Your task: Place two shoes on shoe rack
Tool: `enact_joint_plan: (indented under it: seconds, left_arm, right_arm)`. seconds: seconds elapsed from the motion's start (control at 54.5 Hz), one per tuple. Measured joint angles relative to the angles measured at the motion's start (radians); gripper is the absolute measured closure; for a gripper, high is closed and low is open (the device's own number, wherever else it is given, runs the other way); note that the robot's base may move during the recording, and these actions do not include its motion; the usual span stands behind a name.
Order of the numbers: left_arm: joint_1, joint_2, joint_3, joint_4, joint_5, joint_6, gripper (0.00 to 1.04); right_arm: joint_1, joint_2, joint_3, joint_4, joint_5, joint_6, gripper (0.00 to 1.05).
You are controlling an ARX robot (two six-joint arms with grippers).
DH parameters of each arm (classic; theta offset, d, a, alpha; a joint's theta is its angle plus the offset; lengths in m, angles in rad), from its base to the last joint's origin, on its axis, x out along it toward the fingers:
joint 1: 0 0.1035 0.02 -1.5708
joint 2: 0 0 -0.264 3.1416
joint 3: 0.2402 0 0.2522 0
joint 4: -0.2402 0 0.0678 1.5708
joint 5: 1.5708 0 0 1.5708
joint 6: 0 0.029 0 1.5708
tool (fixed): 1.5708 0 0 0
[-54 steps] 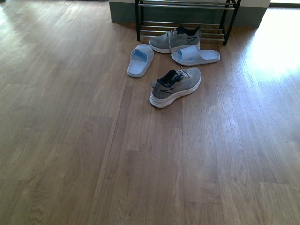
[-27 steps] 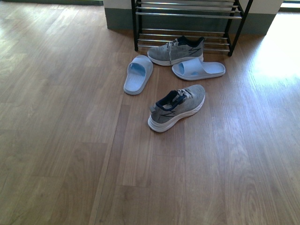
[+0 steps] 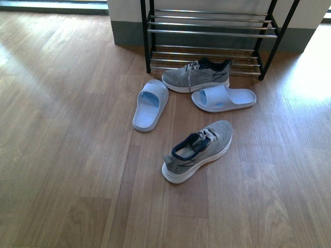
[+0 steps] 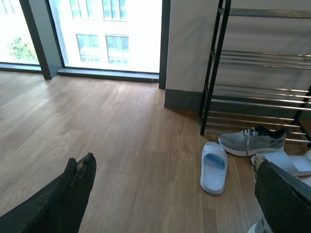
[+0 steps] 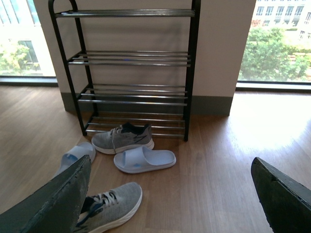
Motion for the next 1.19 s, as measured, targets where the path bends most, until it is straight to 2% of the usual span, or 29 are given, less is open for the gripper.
enact_joint_plan:
  seconds: [1.193]
  left_arm:
    - [0.000, 0.000, 0.000, 0.000, 0.000, 0.000, 0.09]
  right_arm:
    - [0.000, 0.000, 0.000, 0.000, 0.003, 0.000, 0.09]
